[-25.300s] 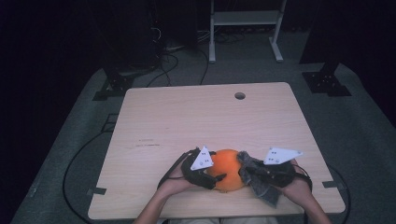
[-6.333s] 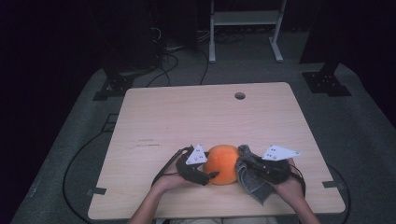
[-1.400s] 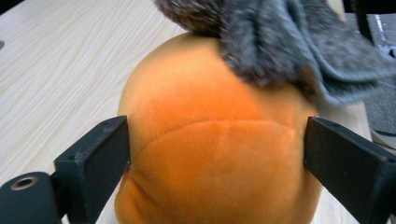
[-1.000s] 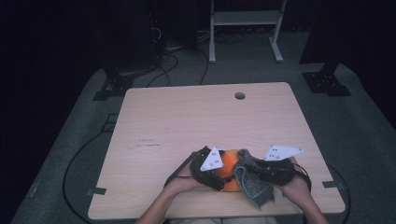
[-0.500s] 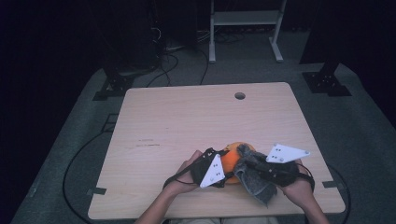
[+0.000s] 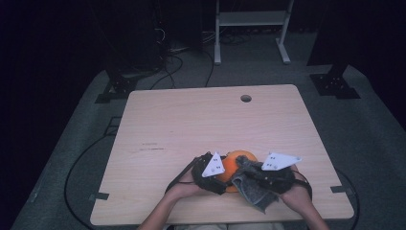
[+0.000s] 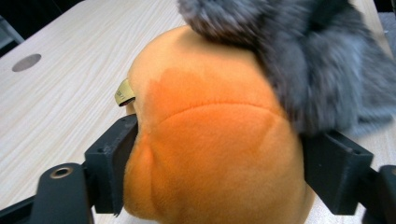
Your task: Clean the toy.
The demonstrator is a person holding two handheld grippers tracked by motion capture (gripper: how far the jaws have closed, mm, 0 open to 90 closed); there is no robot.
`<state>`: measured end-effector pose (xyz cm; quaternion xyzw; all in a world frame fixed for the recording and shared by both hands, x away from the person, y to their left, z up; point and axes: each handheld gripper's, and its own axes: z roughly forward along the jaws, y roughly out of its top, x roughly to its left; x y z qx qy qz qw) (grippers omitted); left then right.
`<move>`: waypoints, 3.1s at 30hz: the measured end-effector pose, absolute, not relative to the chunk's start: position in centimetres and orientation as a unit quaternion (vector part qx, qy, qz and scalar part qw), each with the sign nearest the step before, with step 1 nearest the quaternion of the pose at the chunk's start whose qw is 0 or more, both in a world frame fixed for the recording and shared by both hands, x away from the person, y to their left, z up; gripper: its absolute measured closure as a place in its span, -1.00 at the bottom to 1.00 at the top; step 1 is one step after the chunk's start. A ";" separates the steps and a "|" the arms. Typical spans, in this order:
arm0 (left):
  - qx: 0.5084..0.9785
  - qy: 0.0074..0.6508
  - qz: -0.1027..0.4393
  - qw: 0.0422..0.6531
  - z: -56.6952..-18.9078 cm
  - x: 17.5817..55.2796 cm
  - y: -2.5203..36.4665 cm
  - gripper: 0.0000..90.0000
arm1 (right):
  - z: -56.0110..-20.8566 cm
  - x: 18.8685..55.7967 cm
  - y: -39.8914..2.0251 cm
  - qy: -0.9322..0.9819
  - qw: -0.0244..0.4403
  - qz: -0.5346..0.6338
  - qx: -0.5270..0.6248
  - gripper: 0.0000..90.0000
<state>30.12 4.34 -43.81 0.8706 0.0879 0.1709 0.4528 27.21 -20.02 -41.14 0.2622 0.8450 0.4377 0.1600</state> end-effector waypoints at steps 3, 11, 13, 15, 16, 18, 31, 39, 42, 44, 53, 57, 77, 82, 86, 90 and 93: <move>0.871 0.077 0.177 0.452 -43.8 30.0 4.3 -0.51 | -41.7 27.9 -21.8 0.836 0.154 0.439 0.291 0.68; 0.869 0.091 0.148 0.464 -43.3 30.6 4.7 -0.76 | -42.2 28.7 -23.5 0.830 0.133 0.436 0.322 0.67; 0.866 0.114 0.137 0.466 -43.0 31.0 4.8 -0.83 | -42.2 28.6 -23.2 0.832 0.143 0.431 0.318 0.67; 0.867 0.114 0.135 0.466 -43.0 31.0 4.8 -0.84 | -42.3 28.6 -23.3 0.832 0.140 0.431 0.319 0.67; 0.867 0.114 0.136 0.465 -43.1 30.9 4.7 -0.82 | -42.3 28.6 -23.4 0.832 0.137 0.432 0.319 0.67; 0.869 0.119 0.135 0.462 -43.2 30.9 4.4 -0.81 | -42.5 28.6 -23.4 0.830 0.134 0.434 0.323 0.67; 0.880 0.090 0.169 0.435 -43.3 30.3 3.8 -0.68 | -40.3 26.8 -20.8 0.826 0.132 0.475 0.273 0.67; 0.882 0.088 0.163 0.433 -43.6 30.5 4.9 -0.54 | -41.5 27.8 -21.8 0.825 0.156 0.452 0.301 0.66; 0.884 0.081 0.159 0.432 -43.4 30.5 5.1 -0.55 | -42.3 28.3 -23.2 0.822 0.158 0.438 0.327 0.66; 0.880 0.108 0.137 0.442 -43.0 30.7 4.9 -0.69 | -42.4 28.3 -23.3 0.823 0.153 0.438 0.327 0.66; 0.886 0.124 0.137 0.425 -42.9 30.9 4.0 -0.72 | -42.5 28.2 -23.1 0.826 0.155 0.432 0.328 0.67; 0.864 0.071 0.227 0.444 -42.5 29.7 3.8 -0.44 | -41.8 27.9 -23.3 0.816 0.175 0.440 0.331 0.68; 0.866 0.133 0.135 0.462 -43.0 31.3 6.3 -0.56 | -43.6 28.4 -22.7 0.836 0.152 0.413 0.328 0.68; 0.866 0.133 0.137 0.463 -43.1 31.4 6.3 -0.57 | -42.3 27.8 -22.6 0.822 0.143 0.456 0.309 0.67; 0.862 0.132 0.137 0.469 -43.4 31.4 6.3 -0.57 | -41.5 27.1 -20.9 0.824 0.141 0.475 0.274 0.66; 0.865 0.131 0.138 0.465 -43.4 31.3 6.4 -0.55 | -42.9 28.4 -21.5 0.828 0.137 0.452 0.302 0.66; 0.867 0.120 0.141 0.462 -43.2 31.0 6.3 -0.55 | -43.5 28.8 -22.4 0.833 0.154 0.418 0.328 0.67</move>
